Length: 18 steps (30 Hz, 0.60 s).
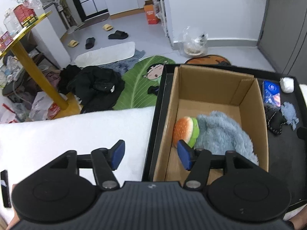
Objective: Organize soft objects
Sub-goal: 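Move the right gripper back to the black beaded strap and grasp it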
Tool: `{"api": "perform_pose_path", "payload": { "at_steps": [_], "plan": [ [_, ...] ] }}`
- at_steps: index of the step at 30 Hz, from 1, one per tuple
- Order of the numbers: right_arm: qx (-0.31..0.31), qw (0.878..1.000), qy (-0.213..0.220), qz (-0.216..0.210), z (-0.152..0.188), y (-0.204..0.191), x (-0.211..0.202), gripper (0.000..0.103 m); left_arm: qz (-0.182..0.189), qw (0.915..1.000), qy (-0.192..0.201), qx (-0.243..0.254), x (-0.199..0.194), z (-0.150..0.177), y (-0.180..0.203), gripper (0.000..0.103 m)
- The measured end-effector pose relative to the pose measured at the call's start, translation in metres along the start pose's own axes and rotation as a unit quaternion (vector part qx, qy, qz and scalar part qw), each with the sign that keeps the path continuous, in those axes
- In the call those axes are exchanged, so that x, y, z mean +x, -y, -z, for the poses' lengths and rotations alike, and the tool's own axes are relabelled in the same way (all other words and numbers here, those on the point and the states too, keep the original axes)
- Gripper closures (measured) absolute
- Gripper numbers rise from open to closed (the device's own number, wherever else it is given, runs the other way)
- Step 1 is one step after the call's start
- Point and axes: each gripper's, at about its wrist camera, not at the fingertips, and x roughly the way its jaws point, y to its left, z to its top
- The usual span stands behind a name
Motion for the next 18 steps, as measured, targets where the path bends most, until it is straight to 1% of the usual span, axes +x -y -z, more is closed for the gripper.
{"api": "perform_pose_path", "payload": {
  "at_steps": [5, 9, 13, 18],
  "plan": [
    [0.003, 1.0, -0.009, 0.018, 0.005, 0.003, 0.015, 0.014, -0.026, 0.9994, -0.001, 0.021, -0.001, 0.004, 0.015, 0.038],
    [-0.022, 0.999, -0.013, 0.04, 0.005, 0.003, 0.032, 0.014, -0.035, 0.9991, -0.022, 0.013, 0.007, 0.002, 0.014, 0.038],
    [-0.03, 0.998, -0.016, 0.045, 0.004, 0.006, 0.045, 0.014, -0.046, 0.9981, -0.04, 0.007, 0.015, 0.002, 0.013, 0.038],
    [-0.056, 0.997, -0.013, 0.046, 0.004, 0.002, 0.057, 0.016, -0.056, 0.9969, -0.054, 0.015, 0.021, 0.0, 0.018, 0.037]
  ]
}}
